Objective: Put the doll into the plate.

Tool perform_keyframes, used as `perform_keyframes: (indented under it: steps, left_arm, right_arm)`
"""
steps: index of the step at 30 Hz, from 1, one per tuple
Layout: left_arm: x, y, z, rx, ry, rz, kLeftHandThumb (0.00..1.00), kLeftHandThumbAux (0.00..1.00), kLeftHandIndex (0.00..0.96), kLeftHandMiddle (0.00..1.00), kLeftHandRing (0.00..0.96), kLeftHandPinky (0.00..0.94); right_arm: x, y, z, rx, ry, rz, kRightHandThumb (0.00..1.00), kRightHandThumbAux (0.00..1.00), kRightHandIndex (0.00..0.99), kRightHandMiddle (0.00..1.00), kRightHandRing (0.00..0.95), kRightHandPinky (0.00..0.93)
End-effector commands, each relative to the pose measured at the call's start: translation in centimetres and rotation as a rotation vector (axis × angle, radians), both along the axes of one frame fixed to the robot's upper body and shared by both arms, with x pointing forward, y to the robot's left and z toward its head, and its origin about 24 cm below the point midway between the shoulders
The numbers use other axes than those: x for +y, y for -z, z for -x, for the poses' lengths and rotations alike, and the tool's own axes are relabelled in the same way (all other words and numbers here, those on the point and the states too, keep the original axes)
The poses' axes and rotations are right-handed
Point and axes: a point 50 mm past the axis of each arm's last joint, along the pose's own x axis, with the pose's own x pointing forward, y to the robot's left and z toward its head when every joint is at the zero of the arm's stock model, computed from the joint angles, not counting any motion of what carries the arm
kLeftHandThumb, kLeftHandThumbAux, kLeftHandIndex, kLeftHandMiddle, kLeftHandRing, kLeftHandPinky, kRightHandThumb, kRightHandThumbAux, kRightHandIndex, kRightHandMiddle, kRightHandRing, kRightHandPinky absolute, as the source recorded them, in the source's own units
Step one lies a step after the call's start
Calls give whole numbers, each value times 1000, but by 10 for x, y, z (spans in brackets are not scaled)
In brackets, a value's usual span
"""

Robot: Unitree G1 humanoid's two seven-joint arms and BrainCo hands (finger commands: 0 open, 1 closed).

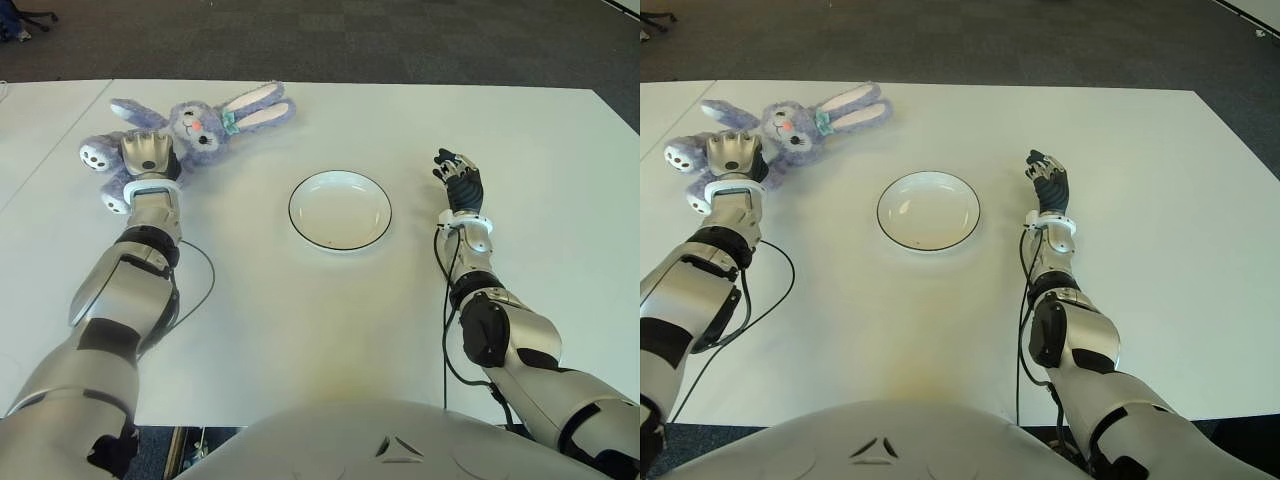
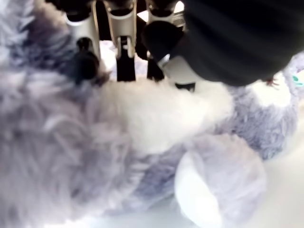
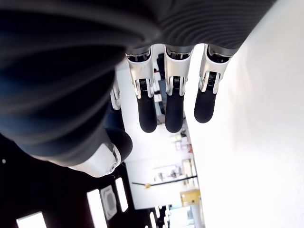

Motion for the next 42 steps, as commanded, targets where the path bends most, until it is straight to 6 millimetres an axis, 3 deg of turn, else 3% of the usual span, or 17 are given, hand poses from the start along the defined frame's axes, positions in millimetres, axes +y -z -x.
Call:
perform_keyframes:
  steps: [1, 8, 13, 14, 33, 39, 40, 42]
  left_arm:
    - [-25, 47, 21, 83, 83, 93, 850, 670, 395, 540, 784, 807]
    - [-30, 38, 19, 4, 216, 36, 851, 669, 395, 541, 786, 784]
    - [-39, 11, 19, -69, 331, -30, 860, 662, 422, 597, 808, 810]
    - [-41, 9, 20, -75, 342, -38, 857, 661, 439, 517, 809, 802]
    - [-77, -38, 59, -244, 472, -121, 849, 663, 439, 490, 836, 850]
    - [-90, -43, 75, -268, 503, -107, 850, 662, 440, 490, 840, 863]
    - [-91, -44, 77, -272, 509, -102, 854, 661, 430, 575, 829, 855]
    - [-95, -45, 81, -280, 518, -91, 854, 661, 424, 592, 822, 850]
  right_arm:
    - [9, 97, 80, 448, 31, -146, 695, 735, 404, 220, 199, 197]
    - [9, 97, 80, 448, 29, -138, 695, 735, 405, 217, 197, 206]
    - [9, 97, 79, 443, 29, -140, 696, 735, 405, 220, 198, 206]
    - [9, 97, 79, 442, 29, -141, 696, 735, 405, 221, 199, 210]
    - [9, 97, 79, 441, 32, -152, 697, 735, 404, 230, 213, 223]
    - [9, 97, 79, 441, 33, -153, 697, 735, 404, 234, 216, 224]
    - [9, 97, 79, 442, 33, -152, 697, 735, 404, 229, 211, 218]
    - [9, 97, 79, 444, 33, -150, 696, 735, 404, 226, 209, 212]
